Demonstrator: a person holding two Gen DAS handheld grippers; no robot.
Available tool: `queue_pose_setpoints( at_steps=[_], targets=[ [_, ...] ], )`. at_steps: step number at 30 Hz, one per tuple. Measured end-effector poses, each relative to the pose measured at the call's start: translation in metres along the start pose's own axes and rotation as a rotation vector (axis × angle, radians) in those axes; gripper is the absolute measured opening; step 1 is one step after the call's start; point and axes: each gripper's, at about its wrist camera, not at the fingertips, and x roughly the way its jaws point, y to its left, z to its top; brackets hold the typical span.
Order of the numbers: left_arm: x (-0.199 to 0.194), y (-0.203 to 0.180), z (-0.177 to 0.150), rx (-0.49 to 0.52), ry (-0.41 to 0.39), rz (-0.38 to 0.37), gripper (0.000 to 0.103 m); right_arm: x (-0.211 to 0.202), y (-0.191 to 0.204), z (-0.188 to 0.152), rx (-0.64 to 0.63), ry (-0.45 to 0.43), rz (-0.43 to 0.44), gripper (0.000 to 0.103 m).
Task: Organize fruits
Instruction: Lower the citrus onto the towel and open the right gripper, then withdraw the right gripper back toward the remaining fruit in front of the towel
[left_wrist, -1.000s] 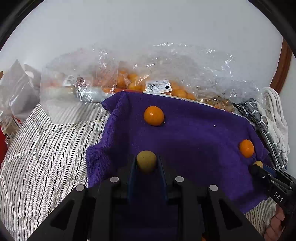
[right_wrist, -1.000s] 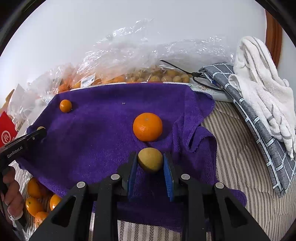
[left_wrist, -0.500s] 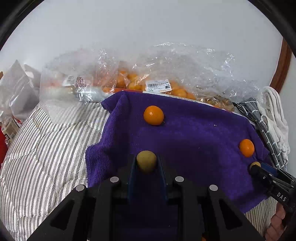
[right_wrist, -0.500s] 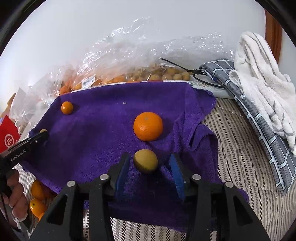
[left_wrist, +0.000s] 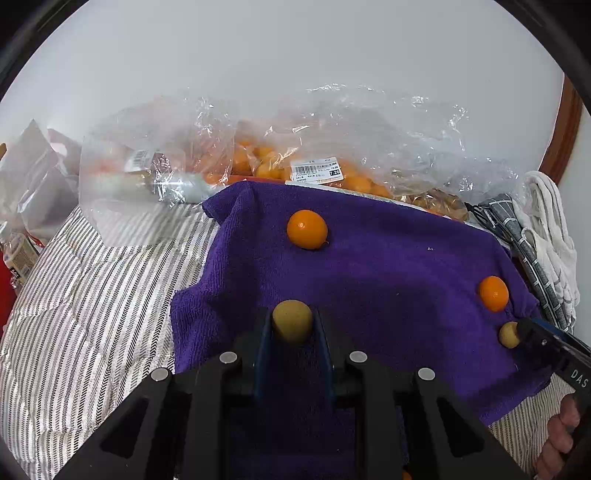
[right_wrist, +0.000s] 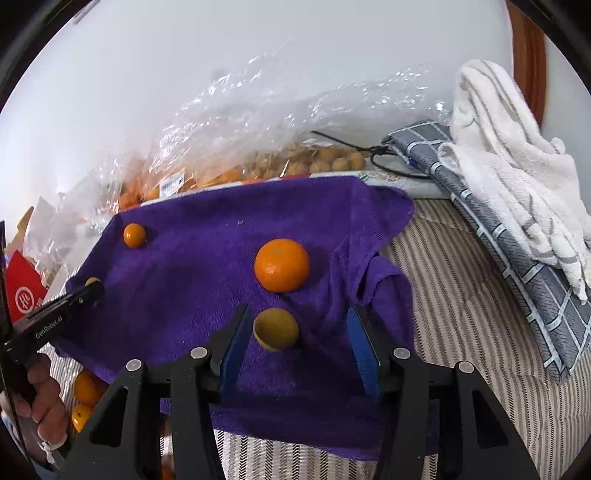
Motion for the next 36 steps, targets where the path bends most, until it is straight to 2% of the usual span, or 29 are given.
queue_pose_setpoints(
  at_steps=[9,18,22,26,31,33,36],
  targets=[
    [0.0,0.0,0.0,-0.003,-0.003,-0.007,0.023,-0.014,-0.004,0.003,0.021,-0.073,-0.03,0.053],
    [-0.013,0.003,-0.002,-0.025,-0.038,-0.043,0.023,-0.025,-0.004,0.006,0.041,-0.02,0.082,0.053],
    [-0.029,0.003,-0.007,-0.028,-0.07,-0.075,0.032,-0.034,0.005,0.004,0.009,-0.036,0.089,0.053],
    [-0.044,0.003,-0.017,-0.025,-0.079,-0.073,0.032,-0.043,0.017,0.002,-0.029,-0.06,0.111,0.053],
    [-0.073,0.018,-0.041,-0.04,-0.073,-0.12,0.032,-0.044,0.033,-0.003,-0.094,-0.033,0.13,0.053],
    [-0.086,0.023,-0.05,-0.023,-0.076,-0.123,0.035,-0.047,0.041,-0.007,-0.125,-0.01,0.124,0.053],
    [-0.098,0.029,-0.063,0.0,-0.059,-0.168,0.035,-0.062,0.056,-0.021,-0.177,-0.018,0.135,0.053]
  ],
)
